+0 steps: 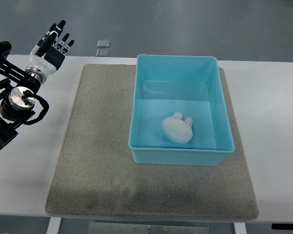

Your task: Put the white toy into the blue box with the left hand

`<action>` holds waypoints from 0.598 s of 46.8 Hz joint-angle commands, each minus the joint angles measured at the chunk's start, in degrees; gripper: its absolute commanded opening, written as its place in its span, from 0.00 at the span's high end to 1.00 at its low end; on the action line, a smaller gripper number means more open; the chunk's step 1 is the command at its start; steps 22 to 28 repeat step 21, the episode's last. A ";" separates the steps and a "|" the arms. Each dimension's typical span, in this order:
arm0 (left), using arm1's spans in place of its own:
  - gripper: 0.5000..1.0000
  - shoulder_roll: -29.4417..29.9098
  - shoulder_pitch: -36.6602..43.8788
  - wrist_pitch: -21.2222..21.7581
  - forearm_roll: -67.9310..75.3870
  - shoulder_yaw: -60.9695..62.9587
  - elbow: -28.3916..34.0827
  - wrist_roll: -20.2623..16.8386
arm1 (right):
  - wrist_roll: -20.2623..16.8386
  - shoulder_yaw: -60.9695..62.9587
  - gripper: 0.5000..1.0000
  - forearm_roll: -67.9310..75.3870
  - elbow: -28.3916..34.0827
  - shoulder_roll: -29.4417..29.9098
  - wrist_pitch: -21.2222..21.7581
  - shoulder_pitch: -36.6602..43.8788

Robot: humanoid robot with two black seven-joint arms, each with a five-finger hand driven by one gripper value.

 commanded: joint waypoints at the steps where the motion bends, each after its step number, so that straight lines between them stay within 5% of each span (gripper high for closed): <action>1: 0.01 -0.13 0.51 -0.14 0.01 -0.85 0.00 0.00 | 0.00 -0.03 0.13 0.01 0.00 0.00 0.00 0.00; 28: 0.01 -0.57 0.59 -1.20 0.10 -1.65 0.00 0.00 | 0.00 -0.03 0.13 -0.61 1.05 0.00 0.70 0.00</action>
